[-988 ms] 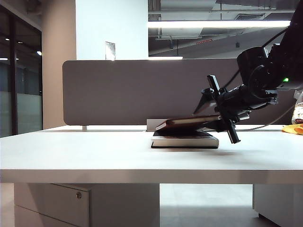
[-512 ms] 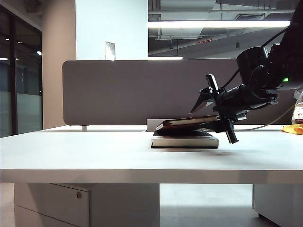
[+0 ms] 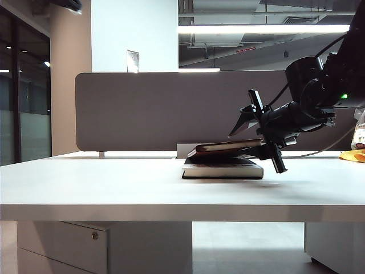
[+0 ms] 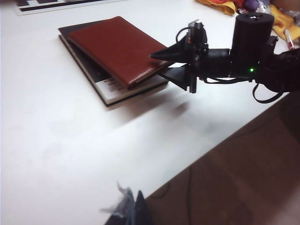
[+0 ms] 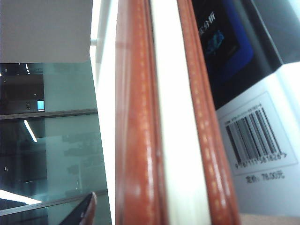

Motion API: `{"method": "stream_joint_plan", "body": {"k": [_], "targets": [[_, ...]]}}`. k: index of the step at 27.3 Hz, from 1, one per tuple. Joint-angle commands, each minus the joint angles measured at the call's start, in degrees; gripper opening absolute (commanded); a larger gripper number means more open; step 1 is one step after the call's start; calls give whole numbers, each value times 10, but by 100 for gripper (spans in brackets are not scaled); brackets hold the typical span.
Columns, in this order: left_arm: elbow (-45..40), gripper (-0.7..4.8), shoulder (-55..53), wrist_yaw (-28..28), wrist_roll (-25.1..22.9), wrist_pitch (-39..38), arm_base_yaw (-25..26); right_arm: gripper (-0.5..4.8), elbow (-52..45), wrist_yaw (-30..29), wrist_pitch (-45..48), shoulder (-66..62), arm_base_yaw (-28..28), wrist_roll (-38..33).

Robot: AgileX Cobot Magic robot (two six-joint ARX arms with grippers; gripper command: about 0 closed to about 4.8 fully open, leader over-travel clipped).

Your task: Pick up the red book and place it on top of the black book.

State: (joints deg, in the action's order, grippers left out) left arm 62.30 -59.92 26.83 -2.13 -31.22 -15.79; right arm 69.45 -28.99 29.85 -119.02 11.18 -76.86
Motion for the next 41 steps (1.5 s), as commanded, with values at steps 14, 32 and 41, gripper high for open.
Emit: {"method": "stream_joint_plan", "body": {"k": [14,32,41], "targets": [[5,-5,-100,41,31,99,-21,207,3,-7,17,6,0,2],[140,-5,-272,40,46,84,-100,207,3,-22,21,6,0,2],[166,-5,-349,41,56,87,-104,200,3,-23,21,6,0,2]]}}
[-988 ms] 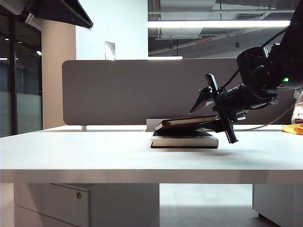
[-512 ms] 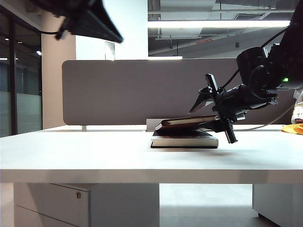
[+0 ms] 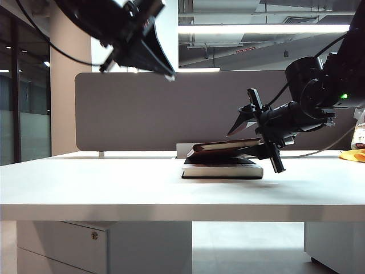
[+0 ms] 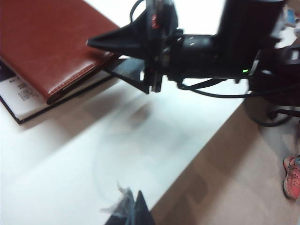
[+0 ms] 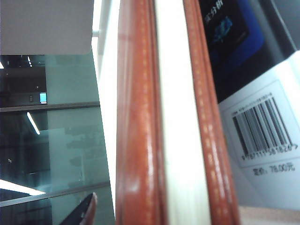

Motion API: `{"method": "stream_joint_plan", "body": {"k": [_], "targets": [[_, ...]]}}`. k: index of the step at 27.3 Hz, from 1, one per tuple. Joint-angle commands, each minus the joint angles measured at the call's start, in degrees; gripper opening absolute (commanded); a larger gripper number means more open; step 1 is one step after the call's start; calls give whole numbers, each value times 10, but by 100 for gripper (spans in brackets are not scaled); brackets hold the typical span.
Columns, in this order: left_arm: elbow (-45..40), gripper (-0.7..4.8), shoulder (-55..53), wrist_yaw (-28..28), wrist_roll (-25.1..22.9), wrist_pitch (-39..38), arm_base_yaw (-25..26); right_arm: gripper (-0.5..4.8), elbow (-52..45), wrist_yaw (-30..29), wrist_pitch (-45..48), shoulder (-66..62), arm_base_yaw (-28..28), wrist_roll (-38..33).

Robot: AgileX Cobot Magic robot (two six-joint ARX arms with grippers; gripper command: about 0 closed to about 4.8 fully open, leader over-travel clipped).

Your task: Pick up the red book and place it on top of the black book.

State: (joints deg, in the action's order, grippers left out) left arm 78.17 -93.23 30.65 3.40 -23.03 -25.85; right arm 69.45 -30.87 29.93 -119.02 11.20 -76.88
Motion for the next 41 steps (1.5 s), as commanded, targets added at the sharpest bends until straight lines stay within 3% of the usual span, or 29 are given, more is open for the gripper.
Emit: {"method": "stream_joint_plan", "body": {"k": [1,4,6,27,41], "targets": [[11,-5,-25,4,0,4,-3,187,3,-8,20,6,0,2],[29,-5,-55,5,0,-1,-6,104,3,-8,21,6,0,4],[47,-5,-74,5,0,-10,-6,80,3,-8,21,6,0,4],[240,-5,-287,41,3,-67,-7,80,3,-18,20,6,0,4],[349,-5,-377,41,41,-95,-7,80,3,-37,20,6,0,4]]}}
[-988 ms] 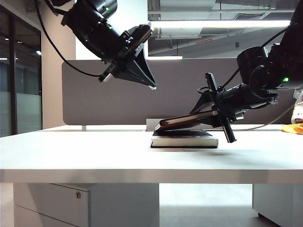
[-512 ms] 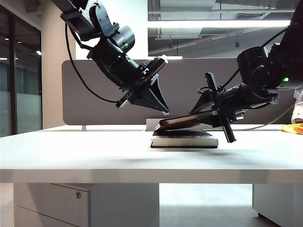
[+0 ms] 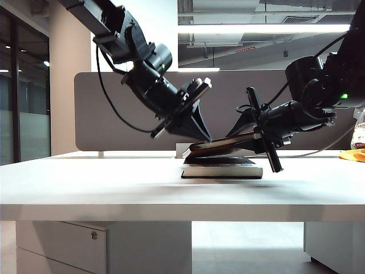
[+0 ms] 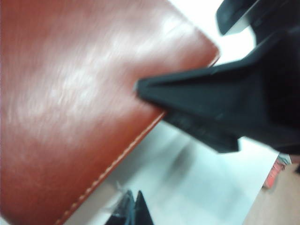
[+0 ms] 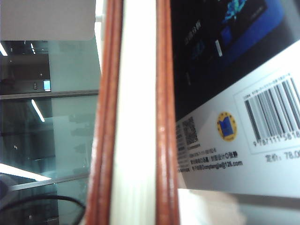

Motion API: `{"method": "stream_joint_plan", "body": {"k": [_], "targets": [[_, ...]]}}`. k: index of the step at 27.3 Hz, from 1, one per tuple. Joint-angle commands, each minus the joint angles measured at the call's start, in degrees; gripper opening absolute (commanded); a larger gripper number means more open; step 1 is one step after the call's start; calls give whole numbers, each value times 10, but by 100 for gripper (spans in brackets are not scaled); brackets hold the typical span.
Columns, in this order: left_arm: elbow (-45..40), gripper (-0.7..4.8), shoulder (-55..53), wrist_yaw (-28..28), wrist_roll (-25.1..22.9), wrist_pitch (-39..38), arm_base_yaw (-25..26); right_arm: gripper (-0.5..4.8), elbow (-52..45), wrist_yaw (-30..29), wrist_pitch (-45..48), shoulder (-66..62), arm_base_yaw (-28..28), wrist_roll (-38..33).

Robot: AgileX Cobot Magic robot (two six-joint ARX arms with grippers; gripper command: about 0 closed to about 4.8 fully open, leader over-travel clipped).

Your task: Pick up the red book and place it on top of the black book.

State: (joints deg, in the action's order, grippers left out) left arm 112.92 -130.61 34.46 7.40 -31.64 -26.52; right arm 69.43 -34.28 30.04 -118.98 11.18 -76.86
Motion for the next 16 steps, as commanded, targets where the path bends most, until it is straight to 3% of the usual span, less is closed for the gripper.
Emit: {"method": "stream_joint_plan", "body": {"k": [1,16], "targets": [[1,-5,-6,2,-1,-13,0,80,3,0,19,5,0,4],[2,-5,-21,-39,2,22,8,85,3,-28,19,5,0,3]]}}
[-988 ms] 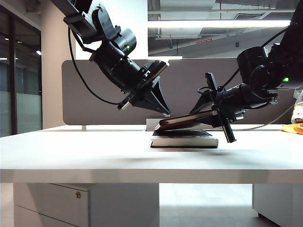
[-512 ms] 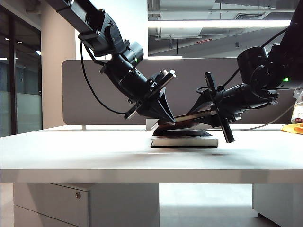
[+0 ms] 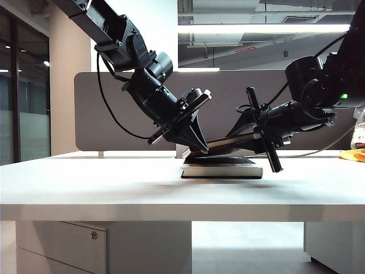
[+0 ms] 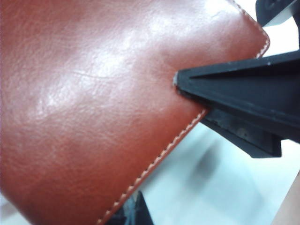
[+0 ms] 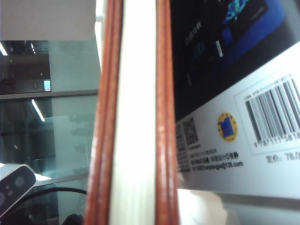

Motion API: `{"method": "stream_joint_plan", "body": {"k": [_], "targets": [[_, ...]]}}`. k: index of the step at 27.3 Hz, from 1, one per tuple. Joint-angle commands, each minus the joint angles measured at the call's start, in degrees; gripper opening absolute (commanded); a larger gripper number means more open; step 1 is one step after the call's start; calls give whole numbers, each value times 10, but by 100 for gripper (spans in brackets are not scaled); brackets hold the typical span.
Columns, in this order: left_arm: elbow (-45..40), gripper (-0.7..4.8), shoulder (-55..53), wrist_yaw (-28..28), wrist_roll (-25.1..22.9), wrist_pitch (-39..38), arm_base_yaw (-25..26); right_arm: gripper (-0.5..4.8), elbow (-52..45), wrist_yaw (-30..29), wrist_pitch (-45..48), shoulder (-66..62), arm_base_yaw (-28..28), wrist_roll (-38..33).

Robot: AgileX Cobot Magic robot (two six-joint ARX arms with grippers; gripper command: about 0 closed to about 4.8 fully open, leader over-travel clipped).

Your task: Pick up the red book and place it on top of the black book.

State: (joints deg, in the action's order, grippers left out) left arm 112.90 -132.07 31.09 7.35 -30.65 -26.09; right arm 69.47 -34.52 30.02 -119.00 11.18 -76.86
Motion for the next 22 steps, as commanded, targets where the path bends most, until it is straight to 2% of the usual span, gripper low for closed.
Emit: {"method": "stream_joint_plan", "body": {"k": [1,2,3,7,16,18,19,21,22], "targets": [[3,-5,-10,-11,2,11,4,86,3,-33,20,6,0,3],[3,-5,-13,-13,2,12,4,94,3,-38,20,6,0,3],[10,-5,-18,-15,1,12,4,123,3,-46,19,6,0,-3],[62,-5,-39,-15,0,-6,6,164,3,-69,19,7,-2,-11],[76,-5,-41,-15,-10,-15,6,162,2,-80,11,9,-14,-18],[76,-5,-41,-13,-9,-27,6,145,2,-76,11,14,-21,-17],[76,-5,-40,-9,-10,-40,6,84,2,-72,16,14,-29,-17],[76,-5,-38,1,-13,-58,6,3,2,-68,19,14,-40,-17],[76,-5,-36,0,-13,-64,6,-7,2,-62,19,14,-45,-16]]}}
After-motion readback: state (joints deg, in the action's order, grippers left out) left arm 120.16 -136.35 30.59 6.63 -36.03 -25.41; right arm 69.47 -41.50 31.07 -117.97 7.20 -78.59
